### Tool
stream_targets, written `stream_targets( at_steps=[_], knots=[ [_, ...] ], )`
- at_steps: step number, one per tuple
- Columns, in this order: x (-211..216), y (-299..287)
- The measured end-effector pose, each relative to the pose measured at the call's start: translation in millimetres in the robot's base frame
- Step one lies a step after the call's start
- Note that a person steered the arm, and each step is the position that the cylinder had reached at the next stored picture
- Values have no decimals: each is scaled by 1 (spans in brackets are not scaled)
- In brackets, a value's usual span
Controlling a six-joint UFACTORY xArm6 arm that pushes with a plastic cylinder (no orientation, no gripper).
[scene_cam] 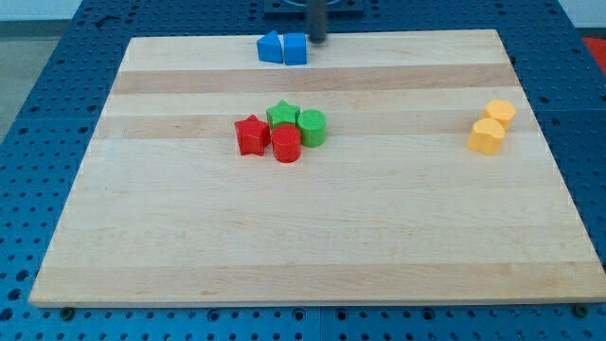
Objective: Point at the yellow heart
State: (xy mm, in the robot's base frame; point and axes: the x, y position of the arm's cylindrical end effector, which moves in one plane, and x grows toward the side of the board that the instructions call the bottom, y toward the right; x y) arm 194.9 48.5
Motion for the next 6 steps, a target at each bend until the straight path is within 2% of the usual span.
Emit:
stream_targets(
  at_steps=[1,2,3,4,5,6],
  knots=[
    [3,102],
    [40,190],
    [108,235],
    [176,239],
    [220,228],
    [228,192]
  ],
)
